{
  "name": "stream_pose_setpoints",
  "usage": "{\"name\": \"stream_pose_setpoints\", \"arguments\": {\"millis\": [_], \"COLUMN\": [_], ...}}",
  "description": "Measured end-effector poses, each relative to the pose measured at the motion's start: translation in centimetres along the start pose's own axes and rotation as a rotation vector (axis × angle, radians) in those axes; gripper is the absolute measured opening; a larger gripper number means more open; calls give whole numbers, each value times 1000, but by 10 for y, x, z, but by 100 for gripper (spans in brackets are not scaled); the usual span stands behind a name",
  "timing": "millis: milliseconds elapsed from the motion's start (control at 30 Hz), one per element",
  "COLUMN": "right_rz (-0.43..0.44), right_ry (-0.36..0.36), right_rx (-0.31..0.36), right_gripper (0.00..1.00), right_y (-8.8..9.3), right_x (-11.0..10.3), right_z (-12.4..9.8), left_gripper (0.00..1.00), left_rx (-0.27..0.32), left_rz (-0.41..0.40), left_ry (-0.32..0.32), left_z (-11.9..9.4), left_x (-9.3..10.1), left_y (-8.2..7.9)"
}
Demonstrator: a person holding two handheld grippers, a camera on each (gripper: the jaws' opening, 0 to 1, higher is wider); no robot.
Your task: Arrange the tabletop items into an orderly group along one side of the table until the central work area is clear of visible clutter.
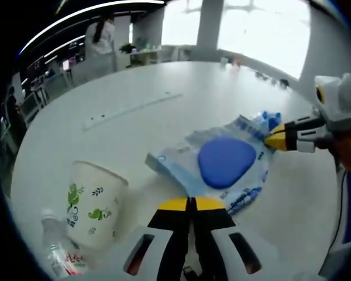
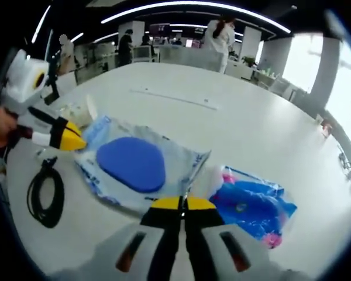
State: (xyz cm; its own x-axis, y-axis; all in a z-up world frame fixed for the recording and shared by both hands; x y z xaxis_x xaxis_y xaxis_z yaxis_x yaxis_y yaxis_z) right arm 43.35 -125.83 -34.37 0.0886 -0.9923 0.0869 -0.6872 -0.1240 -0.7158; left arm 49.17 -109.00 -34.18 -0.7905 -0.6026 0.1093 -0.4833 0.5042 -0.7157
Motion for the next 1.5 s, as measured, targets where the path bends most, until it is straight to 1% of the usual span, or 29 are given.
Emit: {"name": "stream_pose_setpoints", "arguments": {"millis": [467,667,800,900,1000,1267,1333,1367,1433,1500], "right_rz": [-4,-3,-7,-6,-5,-11,-13,-4,-15,-6], "right_ry": [2,3,5,4,4,17,20,19,26,25], "right_rx": [-5,-5,-2,1,8,36,32,45,41,44], "right_gripper": [0,0,0,0,0,4,5,6,7,7], "right_y": [1,0,0,-1,-2,-7,-7,-9,-9,-9], "right_x": [1,2,2,3,3,6,6,5,6,6], "right_z": [3,3,2,2,2,0,-2,-3,-3,-3], "left_gripper": [0,2,3,7,9,8,8,8,8,9], "left_rx": [-23,-25,-19,-10,-11,-2,-1,-2,1,0], "left_rz": [-29,-46,-49,-58,-50,-50,-53,-52,-55,-56], "left_ry": [-2,-1,-4,-7,-11,-8,-5,-7,-4,-4], "left_z": [2,1,0,-1,-1,-1,-1,-1,-1,-1], "left_x": [-2,-2,-3,-4,-4,-3,-3,-3,-3,-3], "left_y": [4,4,3,1,1,0,0,0,0,0]}}
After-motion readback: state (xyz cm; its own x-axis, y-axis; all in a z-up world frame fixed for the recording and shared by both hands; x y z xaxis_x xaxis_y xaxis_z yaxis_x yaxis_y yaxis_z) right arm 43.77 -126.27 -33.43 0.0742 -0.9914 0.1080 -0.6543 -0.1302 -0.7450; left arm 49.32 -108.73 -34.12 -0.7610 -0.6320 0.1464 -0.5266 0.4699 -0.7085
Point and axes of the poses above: the point that each gripper's makers call its tool centre point, and the gripper's own axes: z roughly forward along the fingers, x roughly to its right, y roughly out of its underside, the point moved 1 cm from there along -z, roughly backward along the fingers
